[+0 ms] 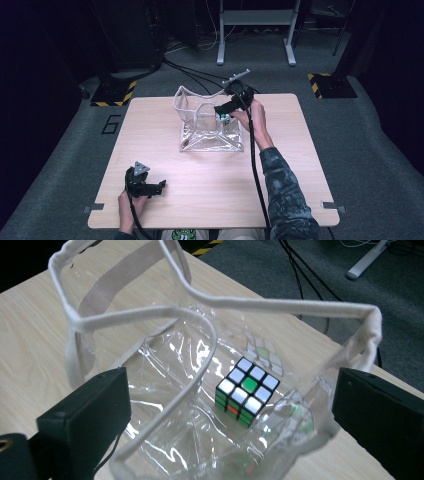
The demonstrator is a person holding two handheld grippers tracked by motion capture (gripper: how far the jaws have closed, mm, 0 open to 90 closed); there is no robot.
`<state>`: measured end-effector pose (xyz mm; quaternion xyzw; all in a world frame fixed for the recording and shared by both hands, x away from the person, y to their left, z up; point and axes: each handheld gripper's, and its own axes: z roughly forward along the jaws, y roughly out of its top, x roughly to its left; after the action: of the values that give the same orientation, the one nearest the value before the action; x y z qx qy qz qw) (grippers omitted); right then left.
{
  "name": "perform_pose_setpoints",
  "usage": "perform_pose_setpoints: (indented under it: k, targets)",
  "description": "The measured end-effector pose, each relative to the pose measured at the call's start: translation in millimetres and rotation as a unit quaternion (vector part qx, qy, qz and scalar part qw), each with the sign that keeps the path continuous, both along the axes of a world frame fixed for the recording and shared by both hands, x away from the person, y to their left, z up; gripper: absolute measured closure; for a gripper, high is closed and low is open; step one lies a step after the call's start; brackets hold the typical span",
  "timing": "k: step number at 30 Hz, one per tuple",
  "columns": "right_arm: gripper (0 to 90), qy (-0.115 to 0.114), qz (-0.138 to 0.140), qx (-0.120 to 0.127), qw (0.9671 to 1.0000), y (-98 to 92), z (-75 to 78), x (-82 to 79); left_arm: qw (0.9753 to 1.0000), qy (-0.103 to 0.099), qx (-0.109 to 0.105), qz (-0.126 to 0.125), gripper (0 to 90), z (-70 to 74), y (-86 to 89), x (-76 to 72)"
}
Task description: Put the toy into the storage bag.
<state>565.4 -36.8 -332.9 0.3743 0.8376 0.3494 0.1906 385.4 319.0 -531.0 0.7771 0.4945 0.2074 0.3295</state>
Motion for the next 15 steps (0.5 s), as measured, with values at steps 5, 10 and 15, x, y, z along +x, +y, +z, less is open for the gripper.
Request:
perform_pose_setpoints:
  k: [5,10,15]
  targets:
    - [0.0,-0.007,0.003,0.008,0.9999,-5.7,2.0,-16.4,1.0000,0.000,-0.001,0.000,1.9,-0.1,-0.1,0.0]
    - [0.0,-0.015,0.010,0.003,0.9998,-8.5,2.9,-33.4,1.0000,-0.001,0.002,-0.002,1.9,0.1,0.3,0.2]
    - [0.0,-0.026,0.018,0.001,0.9995,-13.6,0.2,-48.1,1.0000,-0.001,0.003,-0.002,1.9,0.2,0.4,0.2]
